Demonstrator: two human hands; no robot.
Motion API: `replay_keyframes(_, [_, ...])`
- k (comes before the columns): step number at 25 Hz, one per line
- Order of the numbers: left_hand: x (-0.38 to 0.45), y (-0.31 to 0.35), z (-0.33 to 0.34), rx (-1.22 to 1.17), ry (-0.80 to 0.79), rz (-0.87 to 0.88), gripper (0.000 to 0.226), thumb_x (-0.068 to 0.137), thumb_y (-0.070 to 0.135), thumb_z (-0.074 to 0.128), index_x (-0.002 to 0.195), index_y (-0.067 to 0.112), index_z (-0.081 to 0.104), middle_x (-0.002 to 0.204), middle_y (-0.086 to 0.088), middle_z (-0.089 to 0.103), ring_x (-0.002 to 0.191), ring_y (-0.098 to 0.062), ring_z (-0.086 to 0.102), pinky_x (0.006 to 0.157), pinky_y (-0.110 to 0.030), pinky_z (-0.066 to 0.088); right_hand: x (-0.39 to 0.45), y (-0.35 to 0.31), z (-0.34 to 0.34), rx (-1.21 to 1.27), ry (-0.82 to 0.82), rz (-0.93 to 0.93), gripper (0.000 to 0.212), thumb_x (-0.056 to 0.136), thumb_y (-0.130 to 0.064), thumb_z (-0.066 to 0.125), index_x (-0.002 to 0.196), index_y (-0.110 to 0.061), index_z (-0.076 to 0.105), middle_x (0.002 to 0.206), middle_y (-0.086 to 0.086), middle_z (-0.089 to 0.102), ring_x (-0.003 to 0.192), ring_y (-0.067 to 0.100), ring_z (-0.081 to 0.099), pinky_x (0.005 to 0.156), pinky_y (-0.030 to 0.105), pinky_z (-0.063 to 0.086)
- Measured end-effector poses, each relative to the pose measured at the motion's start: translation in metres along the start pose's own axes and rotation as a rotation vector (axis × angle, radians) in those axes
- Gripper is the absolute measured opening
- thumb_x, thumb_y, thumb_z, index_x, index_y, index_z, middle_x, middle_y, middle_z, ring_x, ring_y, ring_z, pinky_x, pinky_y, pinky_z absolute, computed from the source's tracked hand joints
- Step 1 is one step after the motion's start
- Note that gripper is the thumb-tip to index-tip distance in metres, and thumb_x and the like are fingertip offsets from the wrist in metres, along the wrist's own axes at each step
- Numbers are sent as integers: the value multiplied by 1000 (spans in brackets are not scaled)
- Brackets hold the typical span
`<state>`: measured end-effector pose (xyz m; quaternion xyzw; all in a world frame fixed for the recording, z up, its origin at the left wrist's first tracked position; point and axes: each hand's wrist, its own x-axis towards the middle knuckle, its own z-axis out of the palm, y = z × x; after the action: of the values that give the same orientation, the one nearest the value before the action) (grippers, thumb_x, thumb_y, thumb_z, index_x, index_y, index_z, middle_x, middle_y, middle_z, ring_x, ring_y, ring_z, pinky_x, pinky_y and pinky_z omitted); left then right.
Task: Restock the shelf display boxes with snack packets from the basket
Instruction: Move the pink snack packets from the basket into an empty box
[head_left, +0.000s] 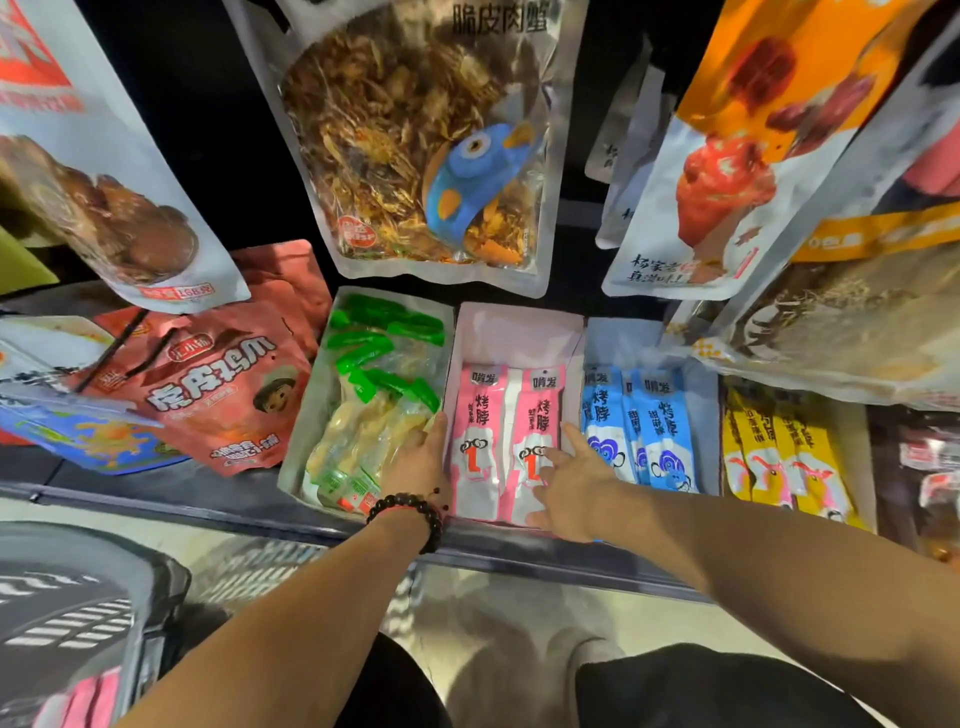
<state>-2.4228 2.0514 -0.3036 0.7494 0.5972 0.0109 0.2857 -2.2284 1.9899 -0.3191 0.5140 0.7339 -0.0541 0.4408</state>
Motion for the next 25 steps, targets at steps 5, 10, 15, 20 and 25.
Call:
replay_keyframes(5, [4, -2, 3, 5, -17, 0, 76, 82, 1, 49, 150, 23, 21, 148, -11, 34, 127, -31, 46, 105, -43, 42, 2, 2, -6, -118, -70, -36, 58, 91, -48, 41, 145, -30, 32, 156, 4, 26, 146, 34, 1, 98, 70, -23])
replay_keyframes(10, [3, 4, -7, -24, -80, -39, 79, 82, -2, 49, 150, 25, 20, 152, -7, 30, 130, -29, 45, 106, -39, 42, -10, 10, -20, 6, 37, -51, 35, 91, -35, 45, 120, -24, 60, 129, 6, 57, 133, 34, 36, 105, 68, -10])
replay_keyframes(15, [-7, 17, -50, 112, -120, 21, 73, 84, 39, 54, 148, 27, 21, 148, -6, 37, 134, -28, 37, 106, -38, 39, -44, 34, -31, 322, 386, 60, 59, 86, -55, 26, 129, -24, 52, 129, 6, 56, 128, 27, 40, 112, 63, -5])
replay_keyframes(20, [-26, 28, -105, 352, -33, 129, 80, 78, 59, 47, 148, 31, 19, 159, 2, 14, 146, -25, 11, 115, -48, 25, -84, 54, -76, 448, 539, 200, 67, 84, -58, 32, 142, -27, 33, 149, 5, 37, 141, 25, 24, 113, 59, 4])
replay_keyframes(25, [-62, 29, -152, 349, 3, 132, 79, 83, 60, 45, 150, 30, 16, 160, 2, 11, 147, -23, 7, 117, -45, 20, -105, 38, -133, 565, 685, 300, 69, 77, -61, 22, 136, -28, 38, 140, 4, 45, 134, 24, 34, 109, 58, 17])
